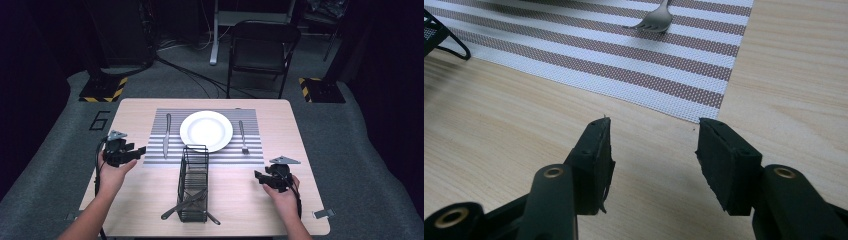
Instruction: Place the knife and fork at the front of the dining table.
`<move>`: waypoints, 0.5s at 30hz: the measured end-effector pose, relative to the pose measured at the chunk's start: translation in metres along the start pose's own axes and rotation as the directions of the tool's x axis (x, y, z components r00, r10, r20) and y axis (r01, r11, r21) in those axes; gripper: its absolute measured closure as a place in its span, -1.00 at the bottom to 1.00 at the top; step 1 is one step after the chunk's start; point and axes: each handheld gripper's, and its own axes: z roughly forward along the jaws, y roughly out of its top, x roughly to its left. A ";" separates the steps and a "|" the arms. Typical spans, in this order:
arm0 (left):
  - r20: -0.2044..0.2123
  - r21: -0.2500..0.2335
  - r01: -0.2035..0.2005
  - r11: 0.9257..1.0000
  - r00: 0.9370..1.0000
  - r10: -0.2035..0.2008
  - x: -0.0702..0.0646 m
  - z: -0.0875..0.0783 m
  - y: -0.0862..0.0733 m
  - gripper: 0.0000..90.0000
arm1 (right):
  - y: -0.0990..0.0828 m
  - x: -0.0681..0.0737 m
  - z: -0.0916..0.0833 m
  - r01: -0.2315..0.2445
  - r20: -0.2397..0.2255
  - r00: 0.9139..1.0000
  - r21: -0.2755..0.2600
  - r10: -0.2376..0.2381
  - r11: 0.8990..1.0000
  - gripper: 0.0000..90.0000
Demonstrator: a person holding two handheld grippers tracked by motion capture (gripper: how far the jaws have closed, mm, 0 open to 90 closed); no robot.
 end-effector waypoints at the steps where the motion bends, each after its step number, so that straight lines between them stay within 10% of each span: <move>1: 0.002 0.006 0.003 1.000 1.000 -0.003 0.000 0.000 -0.004 -0.01 | 0.000 0.000 0.000 0.001 0.001 1.000 -0.001 -0.001 1.000 0.05; 15: 0.021 0.038 -0.031 0.999 0.999 0.030 0.003 0.002 -0.048 -0.01 | -0.002 0.000 0.001 0.017 0.012 1.000 0.008 -0.017 1.000 0.05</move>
